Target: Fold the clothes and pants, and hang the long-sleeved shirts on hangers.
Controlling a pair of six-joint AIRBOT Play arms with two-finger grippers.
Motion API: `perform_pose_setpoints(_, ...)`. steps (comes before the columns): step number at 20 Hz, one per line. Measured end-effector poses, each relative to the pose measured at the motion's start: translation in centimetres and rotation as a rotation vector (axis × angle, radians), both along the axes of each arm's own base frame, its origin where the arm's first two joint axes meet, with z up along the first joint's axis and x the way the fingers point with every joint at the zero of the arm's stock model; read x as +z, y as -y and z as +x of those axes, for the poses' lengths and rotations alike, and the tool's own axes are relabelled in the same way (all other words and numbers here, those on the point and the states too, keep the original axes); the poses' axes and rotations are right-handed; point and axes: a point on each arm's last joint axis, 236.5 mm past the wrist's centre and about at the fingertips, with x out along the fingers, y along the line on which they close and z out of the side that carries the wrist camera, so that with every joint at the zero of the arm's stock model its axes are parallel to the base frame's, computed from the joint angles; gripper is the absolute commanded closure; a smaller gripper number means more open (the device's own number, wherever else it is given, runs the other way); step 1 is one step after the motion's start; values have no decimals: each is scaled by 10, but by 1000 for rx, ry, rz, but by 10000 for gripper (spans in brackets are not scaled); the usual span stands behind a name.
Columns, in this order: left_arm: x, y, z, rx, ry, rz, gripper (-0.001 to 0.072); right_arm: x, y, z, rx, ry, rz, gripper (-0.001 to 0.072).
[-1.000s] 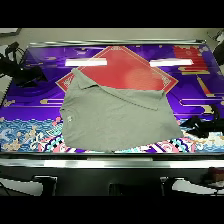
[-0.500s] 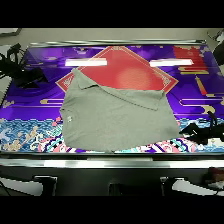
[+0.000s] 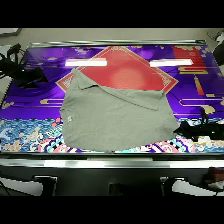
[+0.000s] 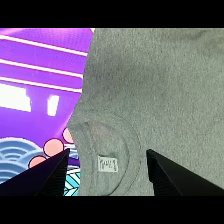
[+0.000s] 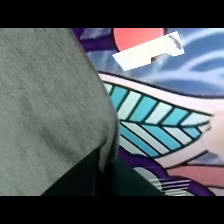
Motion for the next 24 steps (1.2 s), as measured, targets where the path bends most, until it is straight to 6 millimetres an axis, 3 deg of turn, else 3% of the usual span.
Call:
perform_pose_setpoints(1,0,0,-1,-1,-3,0,244,0,-2,0,3,1,1,679)
perform_pose_setpoints(4,-10,-5,-8,9,-44,-5,243,1,-8,3,-2,8,19,679)
perform_pose_setpoints(7,-46,-20,-37,42,-174,-21,243,4,-7,2,19,22,1,681)
perform_pose_setpoints(9,-79,-22,-72,39,-277,-60,243,10,-7,1,33,34,-9,681)
perform_pose_setpoints(12,-116,2,-119,-20,-329,-182,243,20,-10,2,41,53,0,681)
perform_pose_setpoints(17,-158,51,-185,-109,-325,-370,243,37,-24,1,51,70,58,681)
perform_pose_setpoints(24,-184,82,-235,-189,-328,-478,243,55,-31,0,59,93,73,681)
